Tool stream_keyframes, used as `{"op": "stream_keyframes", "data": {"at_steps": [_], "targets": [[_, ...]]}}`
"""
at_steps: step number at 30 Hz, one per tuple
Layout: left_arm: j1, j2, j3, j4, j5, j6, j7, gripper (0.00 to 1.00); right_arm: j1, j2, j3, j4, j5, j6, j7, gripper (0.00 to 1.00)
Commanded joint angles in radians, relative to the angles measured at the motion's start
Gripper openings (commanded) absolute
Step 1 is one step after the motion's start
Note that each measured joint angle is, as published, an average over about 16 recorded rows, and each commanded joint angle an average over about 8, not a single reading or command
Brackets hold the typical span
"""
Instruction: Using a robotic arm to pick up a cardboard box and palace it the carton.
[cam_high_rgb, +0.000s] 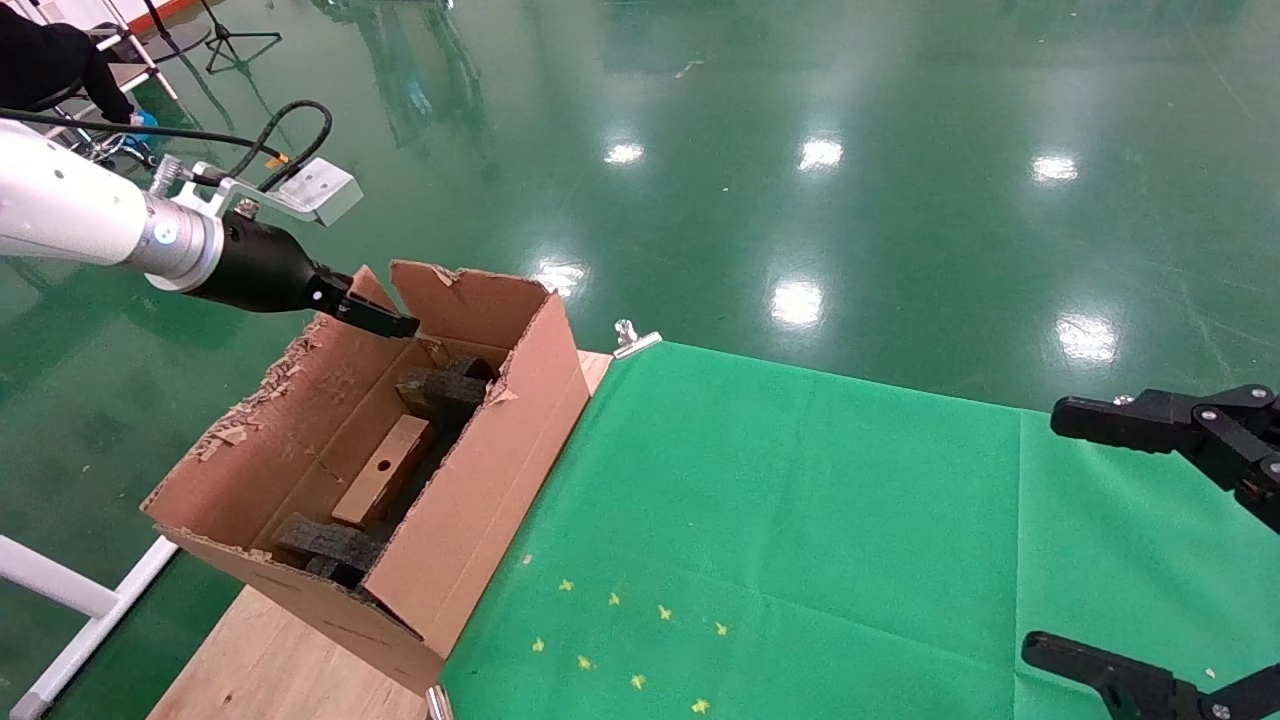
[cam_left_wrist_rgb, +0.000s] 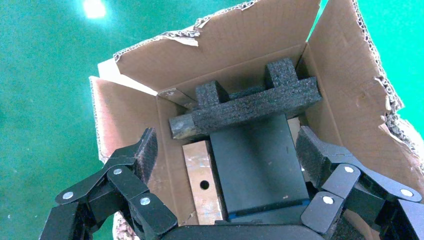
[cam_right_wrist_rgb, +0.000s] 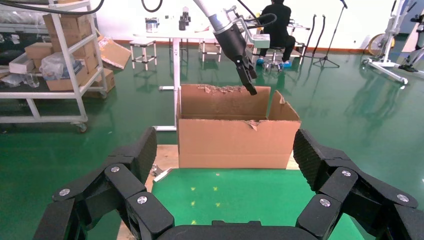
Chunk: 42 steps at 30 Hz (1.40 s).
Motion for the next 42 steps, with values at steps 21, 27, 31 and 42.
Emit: {"op": "stream_keyframes", "data": {"at_steps": [21,27,31,42], "targets": [[0.288,-0.070,-0.209,-0.325,-0.352,0.103,0.125,1.00,0.000,0.000,-0.001,0.000,0.000,0.000,0.000,1.00],[0.378,-0.092,-0.275,-0.429,-0.463,0.137,0.165,1.00,0.000,0.000,-0.001,0.000,0.000,0.000,0.000,1.00],[0.438,-0.107,-0.319,-0.498,-0.538,0.159,0.191,1.00,0.000,0.000,-0.001,0.000,0.001,0.000,0.000,1.00],[0.603,-0.148,-0.439,-0.689,-0.741,0.222,0.264,1.00,0.000,0.000,-0.001,0.000,0.001,0.000,-0.001,1.00]]}}
